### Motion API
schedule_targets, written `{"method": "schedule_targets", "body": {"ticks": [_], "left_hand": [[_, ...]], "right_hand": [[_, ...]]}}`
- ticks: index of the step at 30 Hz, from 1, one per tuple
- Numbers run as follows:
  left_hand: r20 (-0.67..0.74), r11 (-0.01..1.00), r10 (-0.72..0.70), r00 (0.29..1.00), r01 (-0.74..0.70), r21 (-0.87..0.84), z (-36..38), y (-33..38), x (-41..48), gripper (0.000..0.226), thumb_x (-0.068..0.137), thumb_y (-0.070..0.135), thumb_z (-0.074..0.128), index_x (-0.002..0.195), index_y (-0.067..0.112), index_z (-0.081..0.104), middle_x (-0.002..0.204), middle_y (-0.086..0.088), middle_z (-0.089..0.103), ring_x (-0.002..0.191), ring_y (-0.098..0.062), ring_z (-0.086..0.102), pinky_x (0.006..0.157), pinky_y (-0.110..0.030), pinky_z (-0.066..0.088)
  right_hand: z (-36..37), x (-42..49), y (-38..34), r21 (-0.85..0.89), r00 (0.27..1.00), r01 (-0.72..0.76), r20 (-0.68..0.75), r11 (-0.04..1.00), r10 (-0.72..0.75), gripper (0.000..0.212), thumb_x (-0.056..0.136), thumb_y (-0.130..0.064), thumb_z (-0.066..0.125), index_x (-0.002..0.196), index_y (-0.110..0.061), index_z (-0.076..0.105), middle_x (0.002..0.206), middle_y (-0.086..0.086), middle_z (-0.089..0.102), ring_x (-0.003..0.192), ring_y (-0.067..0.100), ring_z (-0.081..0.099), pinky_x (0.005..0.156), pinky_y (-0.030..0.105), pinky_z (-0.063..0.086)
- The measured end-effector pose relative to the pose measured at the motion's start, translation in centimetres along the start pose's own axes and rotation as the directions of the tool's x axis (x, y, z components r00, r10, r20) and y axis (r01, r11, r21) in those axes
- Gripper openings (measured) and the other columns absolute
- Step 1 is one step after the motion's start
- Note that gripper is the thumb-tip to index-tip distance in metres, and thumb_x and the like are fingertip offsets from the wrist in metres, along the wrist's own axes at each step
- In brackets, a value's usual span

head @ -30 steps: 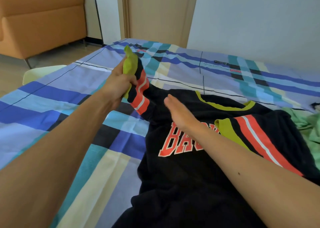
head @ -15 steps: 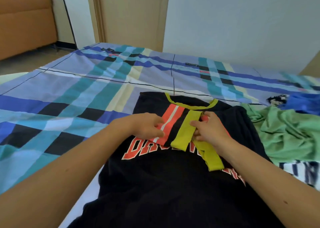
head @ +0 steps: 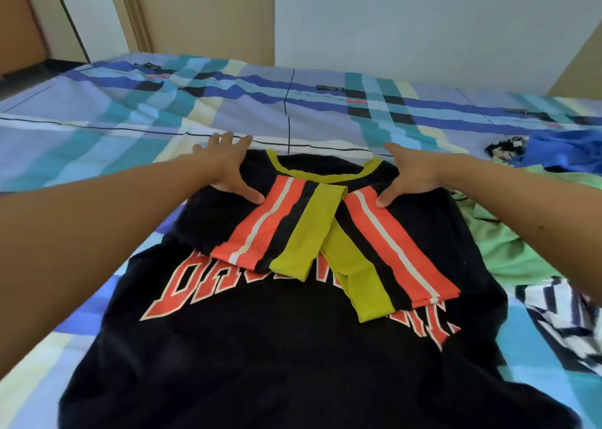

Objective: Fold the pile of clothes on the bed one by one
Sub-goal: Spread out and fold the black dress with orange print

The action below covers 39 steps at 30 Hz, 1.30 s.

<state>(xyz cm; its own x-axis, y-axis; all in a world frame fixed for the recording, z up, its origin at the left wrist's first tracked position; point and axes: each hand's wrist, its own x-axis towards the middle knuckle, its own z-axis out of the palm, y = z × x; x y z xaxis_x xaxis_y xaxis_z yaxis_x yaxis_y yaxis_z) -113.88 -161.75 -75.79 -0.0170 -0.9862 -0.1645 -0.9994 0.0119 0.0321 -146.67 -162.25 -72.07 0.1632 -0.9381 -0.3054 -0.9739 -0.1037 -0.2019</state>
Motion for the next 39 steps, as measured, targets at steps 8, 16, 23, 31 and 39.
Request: {"method": "schedule_targets", "body": {"ticks": [8,16,23,31,39], "left_hand": [[0.175,0.995,0.083,0.981,-0.070,-0.077,-4.3,0.3,2.1,0.035,0.073,0.036,0.085,0.087,0.015,0.061,0.092,-0.006,0.068,0.082,-0.028,0.065,0.086,-0.045,0.055],[-0.128,0.982,-0.105,0.986,0.083,-0.168,-10.2,2.9,0.0,0.120,0.060,0.097,0.046,0.118,-0.007,0.058,0.122,-0.035,0.059,0.102,-0.043,0.056,0.106,-0.050,0.042],[0.150,0.991,0.113,0.982,-0.101,-0.084,-4.6,3.6,-9.6,0.083,0.087,0.067,0.057,0.145,0.009,0.042,0.151,-0.016,0.042,0.132,-0.034,0.045,0.113,-0.045,0.036],[0.240,0.961,0.259,0.936,-0.226,-0.156,3.1,4.9,-24.5,0.087,0.091,0.063,0.053,0.158,0.027,0.012,0.166,-0.001,0.004,0.153,-0.023,0.006,0.124,-0.043,0.017],[0.416,0.957,0.282,0.865,-0.285,-0.058,2.5,0.4,-31.7,0.148,0.034,0.094,0.059,0.154,0.044,-0.011,0.162,0.018,-0.017,0.152,-0.013,-0.009,0.124,-0.052,0.005]], "right_hand": [[-1.9,1.7,-2.1,-0.098,0.983,0.160,0.102,0.982,-0.150,0.026,0.074,-0.012,0.083,0.093,-0.020,0.067,0.097,0.003,0.071,0.090,0.026,0.068,0.082,0.041,0.057],[-7.1,5.2,-4.4,-0.237,0.866,-0.058,-0.495,0.970,-0.069,0.113,0.081,-0.050,0.076,0.158,-0.011,0.004,0.151,0.031,0.025,0.137,0.050,0.032,0.110,0.059,0.032],[2.7,-9.4,-1.5,0.072,0.971,0.193,-0.156,0.979,-0.180,0.094,0.084,-0.050,0.071,0.158,-0.027,0.018,0.153,0.013,0.034,0.139,0.034,0.039,0.112,0.043,0.036],[13.3,-22.1,1.7,0.203,0.974,0.155,-0.193,0.967,-0.116,0.085,0.085,-0.042,0.074,0.155,-0.032,0.027,0.165,0.001,0.004,0.152,0.023,0.016,0.122,0.038,0.024],[11.7,-27.9,2.3,0.244,0.948,0.276,0.091,0.929,-0.306,0.120,0.051,-0.083,0.073,0.153,-0.049,0.018,0.162,-0.019,-0.018,0.152,0.012,0.006,0.123,0.040,0.019]]}}
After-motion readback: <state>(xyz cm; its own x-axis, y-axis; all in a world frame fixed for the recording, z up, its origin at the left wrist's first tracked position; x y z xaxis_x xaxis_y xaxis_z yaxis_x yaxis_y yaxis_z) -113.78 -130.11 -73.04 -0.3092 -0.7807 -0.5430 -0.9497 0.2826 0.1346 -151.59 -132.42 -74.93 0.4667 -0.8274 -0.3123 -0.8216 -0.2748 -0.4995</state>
